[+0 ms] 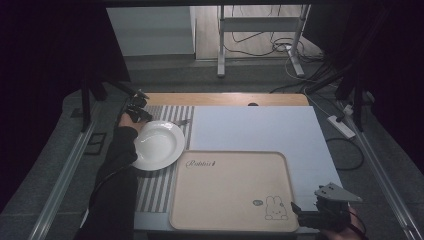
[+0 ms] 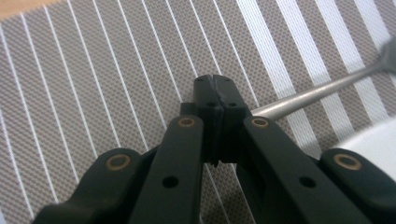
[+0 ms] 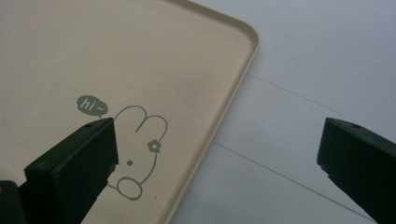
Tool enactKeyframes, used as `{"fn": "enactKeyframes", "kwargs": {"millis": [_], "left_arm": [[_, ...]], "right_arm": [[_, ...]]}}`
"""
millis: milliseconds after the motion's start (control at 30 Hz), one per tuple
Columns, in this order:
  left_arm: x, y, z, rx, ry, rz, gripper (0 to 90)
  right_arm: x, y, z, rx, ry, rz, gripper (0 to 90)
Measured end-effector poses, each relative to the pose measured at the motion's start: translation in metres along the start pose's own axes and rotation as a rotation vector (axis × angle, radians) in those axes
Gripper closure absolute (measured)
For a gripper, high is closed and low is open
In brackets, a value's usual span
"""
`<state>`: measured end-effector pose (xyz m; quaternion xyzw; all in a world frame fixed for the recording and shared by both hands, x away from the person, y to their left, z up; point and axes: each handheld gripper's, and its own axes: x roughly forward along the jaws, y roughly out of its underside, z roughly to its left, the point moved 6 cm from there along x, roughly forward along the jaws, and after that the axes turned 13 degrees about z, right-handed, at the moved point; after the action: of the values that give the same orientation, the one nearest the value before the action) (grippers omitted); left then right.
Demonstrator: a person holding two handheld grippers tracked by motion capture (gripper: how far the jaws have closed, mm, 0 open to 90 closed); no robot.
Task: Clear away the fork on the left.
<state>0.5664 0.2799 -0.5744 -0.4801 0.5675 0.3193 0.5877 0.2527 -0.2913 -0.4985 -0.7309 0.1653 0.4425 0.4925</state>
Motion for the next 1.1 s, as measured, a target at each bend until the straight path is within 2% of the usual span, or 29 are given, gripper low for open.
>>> {"fn": "enactKeyframes", "kwargs": {"millis": [300, 533, 633, 667, 700, 767, 833, 1033, 1067, 1100], "left_arm": [[-0.003, 0.013, -0.004, 0.061, 0.056, 0.040, 89.0], [-0.003, 0.016, -0.002, 0.042, 0.094, 0.022, 89.1], [-0.004, 0.016, -0.002, 0.049, 0.085, 0.022, 88.9], [-0.005, 0.014, -0.002, 0.047, 0.076, 0.008, 88.7], [-0.007, 0.013, -0.002, 0.043, 0.072, -0.010, 85.0], [-0.013, 0.009, -0.003, 0.022, 0.092, -0.042, 75.7], [-0.017, 0.004, -0.006, 0.024, 0.109, -0.062, 66.2], [-0.016, -0.010, -0.029, 0.104, 0.112, -0.109, 32.0], [-0.016, -0.010, -0.029, 0.104, 0.112, -0.109, 27.0], [-0.012, -0.015, -0.037, 0.130, 0.103, -0.114, 23.0]], "right_arm": [[0.000, 0.000, 0.001, -0.008, 0.002, 0.005, 0.0], [0.000, 0.000, 0.001, -0.008, 0.001, 0.005, 0.0], [0.000, 0.000, 0.001, -0.008, 0.002, 0.005, 0.0], [0.001, 0.000, 0.001, -0.008, 0.000, 0.005, 0.0], [0.000, 0.000, 0.001, -0.008, 0.000, 0.005, 0.0], [0.000, 0.000, 0.001, -0.009, 0.000, 0.005, 0.0], [0.001, 0.000, 0.001, -0.009, 0.001, 0.006, 0.0], [0.000, 0.000, 0.001, -0.011, 0.000, 0.004, 0.0], [0.000, 0.000, 0.001, -0.011, 0.000, 0.004, 0.0], [0.000, 0.000, 0.001, -0.011, 0.000, 0.004, 0.0]]}}
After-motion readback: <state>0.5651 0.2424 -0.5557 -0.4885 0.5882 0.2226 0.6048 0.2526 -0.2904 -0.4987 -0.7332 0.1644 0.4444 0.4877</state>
